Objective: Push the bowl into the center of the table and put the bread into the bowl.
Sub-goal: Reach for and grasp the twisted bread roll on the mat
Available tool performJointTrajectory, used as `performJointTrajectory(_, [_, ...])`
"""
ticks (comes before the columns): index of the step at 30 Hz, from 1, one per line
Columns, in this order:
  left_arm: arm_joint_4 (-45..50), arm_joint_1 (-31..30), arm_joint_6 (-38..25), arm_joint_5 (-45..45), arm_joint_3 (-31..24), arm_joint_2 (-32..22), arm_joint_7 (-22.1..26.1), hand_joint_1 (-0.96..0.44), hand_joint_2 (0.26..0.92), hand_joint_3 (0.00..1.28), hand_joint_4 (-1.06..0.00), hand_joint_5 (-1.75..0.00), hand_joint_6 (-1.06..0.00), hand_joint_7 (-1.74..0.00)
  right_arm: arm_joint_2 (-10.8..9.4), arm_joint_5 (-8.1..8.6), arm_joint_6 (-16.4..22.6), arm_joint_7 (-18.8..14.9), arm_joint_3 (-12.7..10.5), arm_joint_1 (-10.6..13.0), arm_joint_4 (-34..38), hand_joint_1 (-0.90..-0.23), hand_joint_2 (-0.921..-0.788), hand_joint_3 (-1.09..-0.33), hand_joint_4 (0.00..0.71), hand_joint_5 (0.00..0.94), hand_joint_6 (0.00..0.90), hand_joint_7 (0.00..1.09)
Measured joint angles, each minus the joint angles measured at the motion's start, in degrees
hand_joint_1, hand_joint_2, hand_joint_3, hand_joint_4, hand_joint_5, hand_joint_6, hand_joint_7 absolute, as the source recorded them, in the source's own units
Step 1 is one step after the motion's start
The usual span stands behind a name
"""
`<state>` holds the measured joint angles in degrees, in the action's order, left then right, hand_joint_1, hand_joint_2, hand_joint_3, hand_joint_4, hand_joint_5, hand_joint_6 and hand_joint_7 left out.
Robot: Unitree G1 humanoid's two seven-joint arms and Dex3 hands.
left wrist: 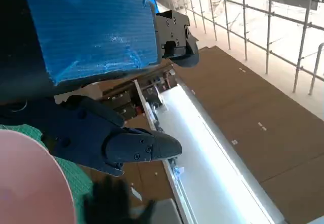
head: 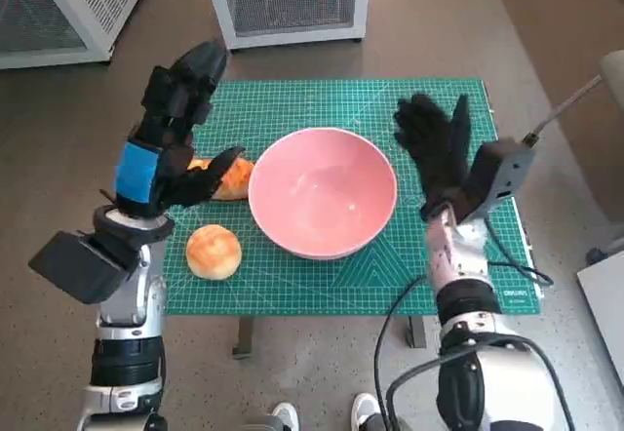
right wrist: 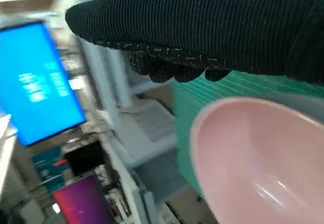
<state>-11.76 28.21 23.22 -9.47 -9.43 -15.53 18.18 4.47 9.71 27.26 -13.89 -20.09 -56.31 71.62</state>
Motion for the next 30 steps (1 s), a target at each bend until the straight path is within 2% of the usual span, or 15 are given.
performJointTrajectory(4, [-3.4, 0.6, 2.1, 3.2, -0.6, -3.6, -0.1, -0.62, 0.921, 0.28, -0.18, -0.02, -0.02, -0.51, 0.7, 0.82, 6.9, -5.5, 0.4, -0.1, -3.8, -0.583, -0.921, -0.747, 0.178, 0.015, 0.016, 0.57])
performJointTrajectory(6, [-5.1, 1.2, 2.8, 6.2, -0.7, -6.6, -0.3, -0.63, 0.921, 0.28, -0.17, -0.02, -0.01, -0.49, 0.9, 2.43, 9.4, -9.3, 0.3, -0.1, -6.3, -0.594, -0.921, -0.733, 0.195, 0.021, 0.028, 0.58])
performJointTrajectory(11, [-7.6, 2.8, 2.0, 12.3, -0.4, -14.0, -0.3, -0.63, 0.921, 0.22, -0.11, 0.0, 0.0, -0.39, 0.7, 7.79, 13.2, -18.0, 0.8, 0.9, -15.5, -0.615, -0.921, -0.7, 0.216, 0.026, 0.033, 0.6])
performJointTrajectory(14, [-8.7, 4.5, 0.4, 13.7, 0.1, -16.9, 0.7, -0.6, 0.916, 0.13, -0.07, 0.0, -0.01, -0.33, 0.5, 10.56, 14.0, -22.0, 1.8, 2.3, -21.9, -0.613, -0.921, -0.69, 0.224, 0.027, 0.035, 0.6])
performJointTrajectory(16, [-9.6, 5.8, -0.8, 14.1, 0.7, -18.6, 1.7, -0.58, 0.89, 0.06, -0.05, 0.0, 0.0, -0.29, 0.3, 12.16, 14.0, -24.2, 2.5, 3.5, -25.5, -0.61, -0.921, -0.683, 0.232, 0.03, 0.039, 0.61])
performJointTrajectory(17, [-9.8, 6.3, -1.6, 14.5, 1.1, -19.3, 2.1, -0.57, 0.883, 0.05, -0.04, 0.0, 0.0, -0.29, 0.2, 12.86, 13.9, -25.1, 2.8, 4.0, -26.9, -0.61, -0.921, -0.681, 0.233, 0.03, 0.04, 0.61])
performJointTrajectory(21, [-9.0, 7.9, -7.7, 18.9, 3.9, -22.3, 3.6, -0.46, 0.777, 0.02, -0.01, 0.0, 0.0, -0.23, -0.2, 14.98, 13.7, -27.8, 3.9, 5.6, -30.8, -0.605, -0.921, -0.675, 0.241, 0.03, 0.034, 0.6])
performJointTrajectory(22, [-8.6, 8.1, -9.6, 20.2, 4.7, -22.8, 4.2, -0.39, 0.742, 0.01, -0.01, 0.0, 0.0, -0.21, -0.2, 15.2, 13.6, -28.2, 4.1, 5.9, -31.3, -0.604, -0.921, -0.674, 0.239, 0.028, 0.029, 0.6])
performJointTrajectory(23, [-8.0, 8.2, -11.5, 21.2, 5.6, -23.3, 4.9, -0.37, 0.729, 0.01, 0.0, 0.0, 0.0, -0.2, -0.2, 15.29, 13.6, -28.4, 4.3, 6.2, -31.8, -0.604, -0.921, -0.674, 0.238, 0.027, 0.027, 0.6])
performJointTrajectory(25, [-6.9, 8.8, -15.9, 23.3, 7.7, -24.1, 7.1, -0.23, 0.69, 0.01, 0.0, 0.0, -0.01, -0.19, -0.2, 15.37, 13.5, -28.6, 4.6, 6.7, -32.9, -0.599, -0.921, -0.674, 0.237, 0.025, 0.023, 0.6])
performJointTrajectory(30, [-5.7, 11.2, -26.2, 27.7, 12.9, -25.0, 13.0, -0.03, 0.679, 0.01, 0.0, 0.0, -0.03, -0.17, -0.1, 15.31, 13.0, -28.4, 5.2, 7.7, -34.8, -0.589, -0.921, -0.677, 0.24, 0.024, 0.021, 0.6])
